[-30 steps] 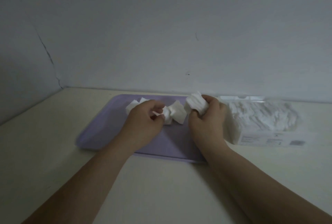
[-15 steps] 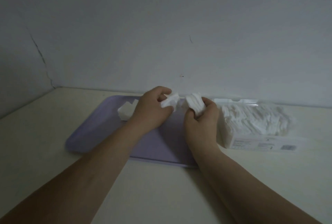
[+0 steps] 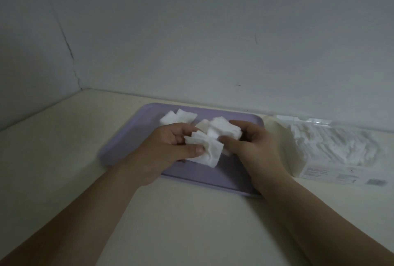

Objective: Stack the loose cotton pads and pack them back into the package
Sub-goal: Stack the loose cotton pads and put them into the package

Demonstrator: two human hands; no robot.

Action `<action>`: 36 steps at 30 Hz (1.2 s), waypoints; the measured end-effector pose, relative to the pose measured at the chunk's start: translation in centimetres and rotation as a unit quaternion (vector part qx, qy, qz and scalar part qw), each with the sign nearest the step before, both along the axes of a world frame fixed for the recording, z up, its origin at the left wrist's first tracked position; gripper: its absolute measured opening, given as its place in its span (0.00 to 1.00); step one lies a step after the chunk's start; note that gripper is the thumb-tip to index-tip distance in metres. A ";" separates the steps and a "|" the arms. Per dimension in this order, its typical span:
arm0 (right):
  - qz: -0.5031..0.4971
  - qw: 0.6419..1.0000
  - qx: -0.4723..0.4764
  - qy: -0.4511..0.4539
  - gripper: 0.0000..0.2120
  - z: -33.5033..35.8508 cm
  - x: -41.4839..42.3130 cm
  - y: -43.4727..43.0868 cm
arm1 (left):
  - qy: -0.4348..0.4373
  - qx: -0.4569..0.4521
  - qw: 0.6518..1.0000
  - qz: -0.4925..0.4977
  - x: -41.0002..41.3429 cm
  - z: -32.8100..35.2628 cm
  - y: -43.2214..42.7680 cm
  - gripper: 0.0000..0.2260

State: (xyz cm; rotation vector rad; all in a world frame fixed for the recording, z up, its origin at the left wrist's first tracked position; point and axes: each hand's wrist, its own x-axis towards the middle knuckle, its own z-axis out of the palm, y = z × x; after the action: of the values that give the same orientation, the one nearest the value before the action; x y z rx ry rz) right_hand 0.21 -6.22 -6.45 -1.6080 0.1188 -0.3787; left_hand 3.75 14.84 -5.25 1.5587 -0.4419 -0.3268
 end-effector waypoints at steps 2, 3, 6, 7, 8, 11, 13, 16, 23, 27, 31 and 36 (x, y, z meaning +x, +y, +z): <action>0.044 0.999 0.006 0.004 0.15 0.1 -0.2 0.2 | 0.009 -0.014 1.000 -0.010 0.1 -0.1 -0.1 0.12; 0.058 0.998 0.000 0.005 0.15 0.0 -0.2 0.3 | 0.008 -0.013 1.000 -0.008 0.1 -0.2 -0.2 0.11; 0.062 0.998 -0.007 0.000 0.18 -0.2 -0.1 0.3 | -0.016 0.022 0.999 0.031 0.1 -0.4 -0.3 0.06; 0.060 0.998 -0.006 -0.001 0.19 -0.2 0.0 0.3 | -0.022 0.028 0.999 0.040 0.1 -0.4 -0.3 0.07; 0.060 0.998 -0.007 -0.001 0.20 -0.3 0.0 0.3 | -0.026 0.031 0.998 0.045 0.2 -0.5 -0.3 0.07; 0.075 0.997 -0.013 -0.003 0.21 -0.5 0.1 0.2 | -0.037 0.037 0.997 0.055 0.2 -0.7 -0.3 0.07; 0.081 0.997 -0.009 -0.004 0.22 -0.5 0.1 0.1 | -0.033 0.030 0.997 0.065 0.3 -0.8 -0.4 0.07; 0.093 0.996 0.006 -0.004 0.21 -0.6 0.1 0.2 | -0.038 0.023 0.996 0.074 0.2 -0.7 -0.4 0.09; 0.121 0.991 0.050 0.003 0.14 0.2 -0.5 0.6 | -0.053 0.022 0.995 0.086 0.0 -0.7 -0.5 0.05; 0.164 0.985 0.051 0.004 0.09 0.8 -0.8 0.5 | -0.056 0.018 0.991 0.121 0.1 -0.8 -0.7 0.04; 0.154 0.986 0.062 -0.002 0.15 0.7 -0.7 0.7 | -0.051 0.016 0.986 0.156 0.3 -1.1 -0.7 0.08; 0.114 0.992 0.050 0.014 0.12 0.1 -0.3 0.6 | -0.058 0.014 0.984 0.165 0.3 -1.2 -0.9 0.07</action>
State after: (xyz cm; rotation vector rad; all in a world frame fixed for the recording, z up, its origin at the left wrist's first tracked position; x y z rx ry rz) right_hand -0.05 -5.66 -6.33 -1.5098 -0.0259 -0.1709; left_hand 4.02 13.96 -6.40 1.6533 -0.2628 0.0147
